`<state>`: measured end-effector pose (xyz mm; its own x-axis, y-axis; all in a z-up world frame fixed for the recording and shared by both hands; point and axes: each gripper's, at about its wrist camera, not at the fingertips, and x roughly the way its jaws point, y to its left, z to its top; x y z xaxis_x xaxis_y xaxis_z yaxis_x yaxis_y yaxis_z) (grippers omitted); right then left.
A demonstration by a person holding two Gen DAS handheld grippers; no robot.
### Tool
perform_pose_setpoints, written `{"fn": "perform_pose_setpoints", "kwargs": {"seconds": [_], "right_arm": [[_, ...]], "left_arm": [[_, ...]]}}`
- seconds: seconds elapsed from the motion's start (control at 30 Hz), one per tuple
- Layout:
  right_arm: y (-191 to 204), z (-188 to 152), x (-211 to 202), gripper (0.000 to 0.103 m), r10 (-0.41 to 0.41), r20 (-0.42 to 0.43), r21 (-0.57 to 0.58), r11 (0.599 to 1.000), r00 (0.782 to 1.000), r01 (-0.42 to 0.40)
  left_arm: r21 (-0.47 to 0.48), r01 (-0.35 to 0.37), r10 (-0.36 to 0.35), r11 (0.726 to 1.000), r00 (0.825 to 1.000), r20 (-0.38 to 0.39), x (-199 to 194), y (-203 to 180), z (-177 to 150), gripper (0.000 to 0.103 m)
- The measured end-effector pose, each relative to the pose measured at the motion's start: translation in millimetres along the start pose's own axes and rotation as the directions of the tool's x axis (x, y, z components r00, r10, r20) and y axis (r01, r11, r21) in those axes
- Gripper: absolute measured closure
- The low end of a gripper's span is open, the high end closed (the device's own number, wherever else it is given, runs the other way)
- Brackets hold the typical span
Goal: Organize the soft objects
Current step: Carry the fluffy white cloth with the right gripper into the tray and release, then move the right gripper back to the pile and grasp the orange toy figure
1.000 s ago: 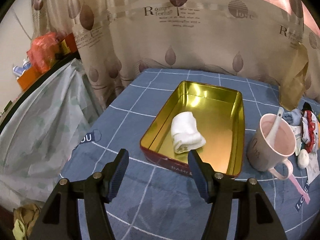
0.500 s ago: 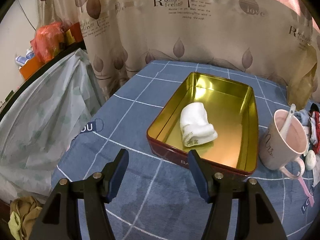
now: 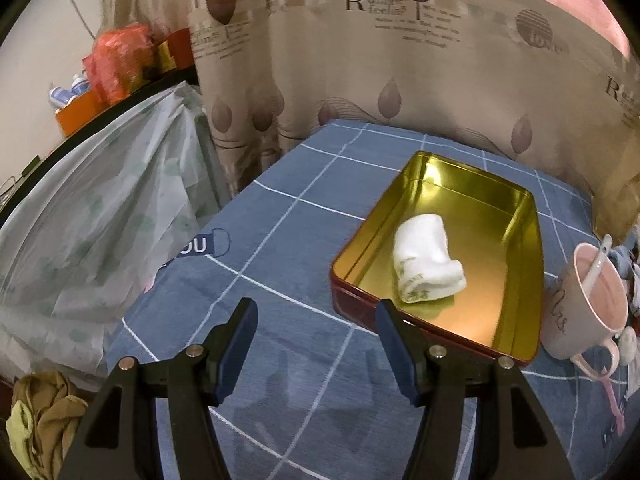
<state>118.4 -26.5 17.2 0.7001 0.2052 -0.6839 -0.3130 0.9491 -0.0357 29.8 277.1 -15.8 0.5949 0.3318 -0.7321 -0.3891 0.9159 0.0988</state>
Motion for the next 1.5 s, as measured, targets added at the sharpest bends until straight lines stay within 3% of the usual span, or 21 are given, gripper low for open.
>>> {"fn": "perform_pose_setpoints", "kwargs": {"seconds": [0.23,0.63,1.03,1.13,1.23,1.5], "right_arm": [[66.5,31.1,39.0,0.074,0.094,-0.044,-0.082,0.992,0.995,-0.097],[157.1,57.0,109.4,0.074,0.129,-0.174,-0.139,0.978,0.976,-0.154],[172.6,56.2,149.4,0.069,0.097,-0.245,-0.127,0.983,0.965,-0.131],[172.4,55.8,154.3,0.057,0.115,-0.264,-0.1,0.984,0.958,-0.146],[170.8,57.6,151.9,0.04,0.103,-0.25,-0.094,0.987,0.963,-0.13],[156.7,74.7,99.0,0.037,0.136,-0.153,-0.074,0.986,0.979,-0.149]], "left_arm": [[-0.049,-0.038,0.037,0.998,0.999,-0.019,6.1,12.4,1.9,0.04],[-0.129,-0.097,0.093,0.987,0.995,-0.034,12.8,34.5,2.7,0.04],[-0.15,-0.088,0.081,0.985,0.995,-0.049,17.8,39.0,3.9,0.04],[-0.139,-0.088,0.082,0.986,0.995,-0.05,17.2,36.6,3.3,0.04],[-0.14,-0.078,0.073,0.987,0.996,-0.043,16.0,35.3,3.1,0.04],[-0.137,-0.066,0.063,0.988,0.998,-0.025,13.1,34.8,2.3,0.04]]}}
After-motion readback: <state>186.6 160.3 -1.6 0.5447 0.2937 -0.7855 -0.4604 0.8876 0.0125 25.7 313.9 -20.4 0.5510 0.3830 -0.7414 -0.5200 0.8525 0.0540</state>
